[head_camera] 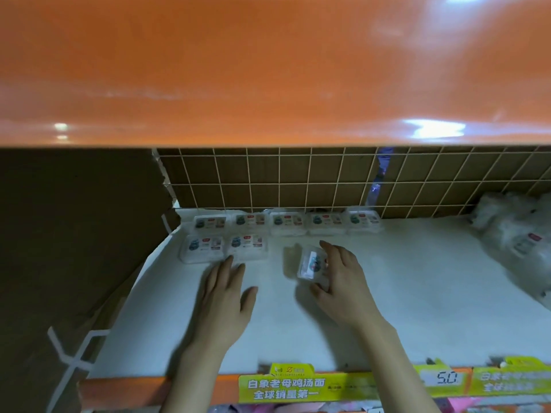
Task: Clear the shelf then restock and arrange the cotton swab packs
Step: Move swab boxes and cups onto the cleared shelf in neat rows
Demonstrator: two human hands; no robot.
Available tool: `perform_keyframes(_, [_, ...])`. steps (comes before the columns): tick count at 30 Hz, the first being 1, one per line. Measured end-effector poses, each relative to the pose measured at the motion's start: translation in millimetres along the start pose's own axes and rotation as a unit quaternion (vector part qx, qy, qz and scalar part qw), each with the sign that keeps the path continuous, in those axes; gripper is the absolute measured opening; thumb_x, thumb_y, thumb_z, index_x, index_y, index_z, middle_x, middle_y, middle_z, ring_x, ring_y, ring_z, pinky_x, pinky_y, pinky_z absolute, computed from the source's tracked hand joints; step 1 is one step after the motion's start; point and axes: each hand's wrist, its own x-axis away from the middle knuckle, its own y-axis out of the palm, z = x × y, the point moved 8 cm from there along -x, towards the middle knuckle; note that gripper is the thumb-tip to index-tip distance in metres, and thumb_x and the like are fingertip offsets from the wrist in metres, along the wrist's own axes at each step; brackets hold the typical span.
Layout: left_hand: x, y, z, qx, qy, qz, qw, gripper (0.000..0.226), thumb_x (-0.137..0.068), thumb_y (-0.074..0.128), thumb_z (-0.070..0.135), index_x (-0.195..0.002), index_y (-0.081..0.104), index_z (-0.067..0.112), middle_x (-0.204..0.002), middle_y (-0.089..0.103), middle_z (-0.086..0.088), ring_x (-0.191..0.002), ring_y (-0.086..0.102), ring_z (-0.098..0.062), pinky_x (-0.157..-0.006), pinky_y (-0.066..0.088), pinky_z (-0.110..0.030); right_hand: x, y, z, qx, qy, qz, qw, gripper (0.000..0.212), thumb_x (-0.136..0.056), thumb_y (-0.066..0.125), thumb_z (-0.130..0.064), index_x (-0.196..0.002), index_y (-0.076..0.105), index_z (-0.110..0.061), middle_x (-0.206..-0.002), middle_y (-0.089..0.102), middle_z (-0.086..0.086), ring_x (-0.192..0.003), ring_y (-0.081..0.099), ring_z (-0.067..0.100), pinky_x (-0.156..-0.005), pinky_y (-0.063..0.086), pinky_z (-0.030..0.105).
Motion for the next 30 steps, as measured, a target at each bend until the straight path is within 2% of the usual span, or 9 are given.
perform_keyframes(2, [2.8, 4.5, -4.9, 0.008, -0.016, -0.005, 1.000, 0.060, -0.087, 0.033, 0.047, -0.114, 0.066, 0.005, -0.123, 0.061, -0.017, -0.115, 0.056, -0.037, -0.095, 0.043, -0.052, -9.6, 2.1, -6.5, 0.005, -0.012, -0.013, 1.000, 0.073, -0.069, 0.059, -0.025, -0.136, 0.041, -0.004, -0.128, 0.050, 0.016, -0.120, 0.043, 0.035, -0.100, 0.034, 0.035])
perform_keyframes(5, [2.6, 2.8, -3.6, -0.008, -0.016, 0.001, 1.000, 0.057, -0.086, 0.034, 0.045, -0.109, 0.069, 0.006, -0.116, 0.065, -0.014, -0.109, 0.060, -0.034, -0.091, 0.047, -0.050, -28.2, 8.3, -17.4, 0.040, -0.045, -0.037, 0.997, 0.070, -0.073, 0.066, -0.017, -0.136, 0.040, -0.004, -0.131, 0.049, 0.016, -0.121, 0.042, 0.035, -0.101, 0.031, 0.032])
perform_keyframes(10, [3.1, 3.4, -5.0, -0.014, -0.015, -0.002, 1.000, 0.055, -0.087, 0.034, 0.045, -0.109, 0.068, 0.008, -0.116, 0.065, -0.012, -0.109, 0.060, -0.032, -0.091, 0.047, -0.049, -59.7, 21.5, -34.4, 0.089, -0.077, -0.090, 0.989, 0.067, -0.082, 0.061, -0.024, -0.142, 0.033, -0.012, -0.142, 0.040, 0.009, -0.129, 0.033, 0.026, -0.103, 0.023, 0.024])
perform_keyframes(15, [4.2, 5.6, -6.4, -0.001, -0.022, -0.008, 1.000, 0.056, -0.087, 0.033, 0.045, -0.111, 0.068, 0.008, -0.119, 0.064, -0.012, -0.113, 0.058, -0.032, -0.094, 0.045, -0.049, -62.5, 38.4, -38.6, 0.099, -0.098, -0.135, 0.981, 0.058, -0.086, 0.056, -0.024, -0.140, 0.038, -0.014, -0.145, 0.036, 0.009, -0.135, 0.027, 0.025, -0.108, 0.022, 0.026])
perform_keyframes(18, [4.5, 7.5, -7.3, 0.015, -0.024, -0.010, 1.000, 0.061, -0.088, 0.029, 0.048, -0.117, 0.065, 0.008, -0.126, 0.060, -0.013, -0.120, 0.053, -0.032, -0.101, 0.039, -0.048, -49.1, 35.9, -36.5, 0.091, -0.112, -0.102, 0.984, 0.052, -0.082, 0.058, -0.017, -0.132, 0.049, -0.011, -0.140, 0.043, 0.013, -0.131, 0.034, 0.030, -0.105, 0.027, 0.028])
perform_keyframes(23, [5.1, 3.5, -4.0, 0.032, -0.018, 0.006, 0.999, 0.076, -0.084, 0.015, 0.055, -0.129, 0.056, 0.009, -0.139, 0.049, -0.011, -0.132, 0.040, -0.029, -0.112, 0.023, -0.040, -25.9, 37.4, -23.5, 0.058, -0.070, -0.040, 0.995, 0.053, -0.069, 0.053, -0.018, -0.120, 0.060, -0.005, -0.125, 0.056, 0.019, -0.115, 0.051, 0.040, -0.091, 0.045, 0.044])
perform_keyframes(27, [5.4, 1.3, -2.0, 0.043, -0.012, 0.011, 0.999, 0.085, -0.080, 0.006, 0.059, -0.137, 0.047, 0.012, -0.147, 0.039, -0.008, -0.139, 0.028, -0.024, -0.115, 0.014, -0.034, -22.9, 38.7, -23.6, 0.047, -0.064, -0.043, 0.996, 0.057, -0.074, 0.046, -0.019, -0.128, 0.053, -0.001, -0.132, 0.050, 0.022, -0.124, 0.042, 0.040, -0.101, 0.039, 0.041])
perform_keyframes(30, [5.7, 3.3, -2.7, 0.039, -0.015, 0.001, 0.999, 0.085, -0.080, 0.005, 0.059, -0.137, 0.047, 0.013, -0.148, 0.038, -0.007, -0.139, 0.028, -0.024, -0.115, 0.014, -0.034, -25.5, 36.4, -25.2, 0.051, -0.067, -0.059, 0.995, 0.055, -0.081, 0.051, -0.017, -0.133, 0.048, -0.003, -0.139, 0.043, 0.020, -0.130, 0.035, 0.036, -0.106, 0.033, 0.037])
